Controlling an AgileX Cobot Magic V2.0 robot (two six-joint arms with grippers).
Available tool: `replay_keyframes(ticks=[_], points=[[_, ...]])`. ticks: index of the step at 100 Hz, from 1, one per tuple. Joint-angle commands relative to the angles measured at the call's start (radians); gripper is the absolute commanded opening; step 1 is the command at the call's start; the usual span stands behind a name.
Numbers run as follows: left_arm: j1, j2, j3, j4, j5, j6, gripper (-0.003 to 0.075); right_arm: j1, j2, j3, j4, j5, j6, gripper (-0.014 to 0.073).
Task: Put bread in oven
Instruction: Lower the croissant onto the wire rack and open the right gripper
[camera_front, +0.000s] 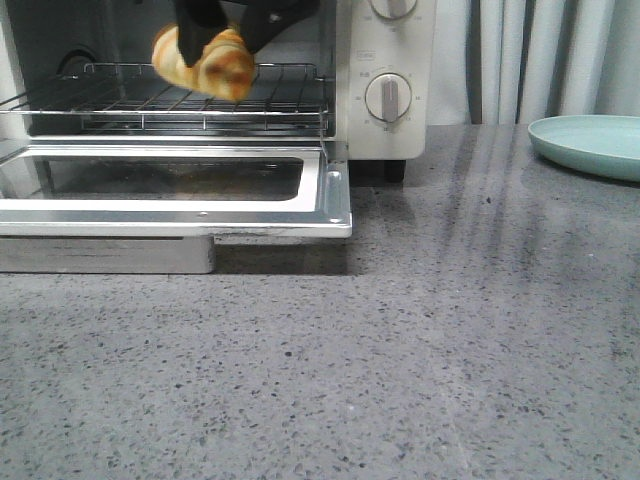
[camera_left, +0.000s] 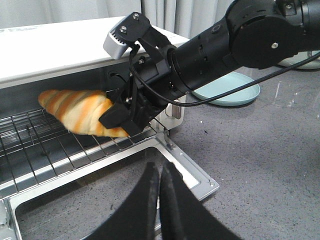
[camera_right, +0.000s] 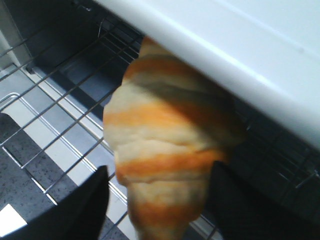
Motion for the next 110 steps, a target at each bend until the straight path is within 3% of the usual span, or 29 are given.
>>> replay_keyframes(ticks=[1,14,21,31,43,62,76,85,110], points=[[0.002,0.004,-0.033,-0.028,-0.068,-0.002,-0.0021,-0.004,-0.054,-0.039,-0.011,-0.026,0.003,0.0564],[0.002,0.004,-0.019,-0.028,-0.068,-0.002,-0.0021,0.022,-0.091,-0.039,0.002,0.043,0.003,0.0552],[0.002,0.004,-0.003,-0.028,-0.068,-0.002,-0.0021,0.056,-0.119,-0.039,0.002,0.077,0.003,0.0487],[0.002,0.004,0.025,-0.028,-0.064,-0.002,-0.0021,0.114,-0.170,-0.033,0.002,0.129,-0.024,0.0272],[0.002,0.004,0.062,-0.028,-0.043,-0.009,-0.0022,0.176,-0.262,0.013,-0.002,0.162,-0.041,-0.0074],[0.002,0.004,0.110,-0.005,0.011,-0.101,-0.0022,0.205,-0.498,0.157,-0.026,0.155,-0.041,-0.0069],[0.002,0.021,0.125,0.195,0.113,-0.360,-0.0022,0.205,-0.704,0.266,-0.094,0.153,-0.041,-0.0069],[0.002,0.037,0.125,0.306,0.169,-0.456,-0.0022,0.205,-0.823,0.312,-0.136,0.152,-0.041,-0.0069],[0.002,0.148,0.125,0.334,0.227,-0.488,-0.0022,0.205,-0.999,0.343,-0.163,0.152,-0.041,-0.0069]])
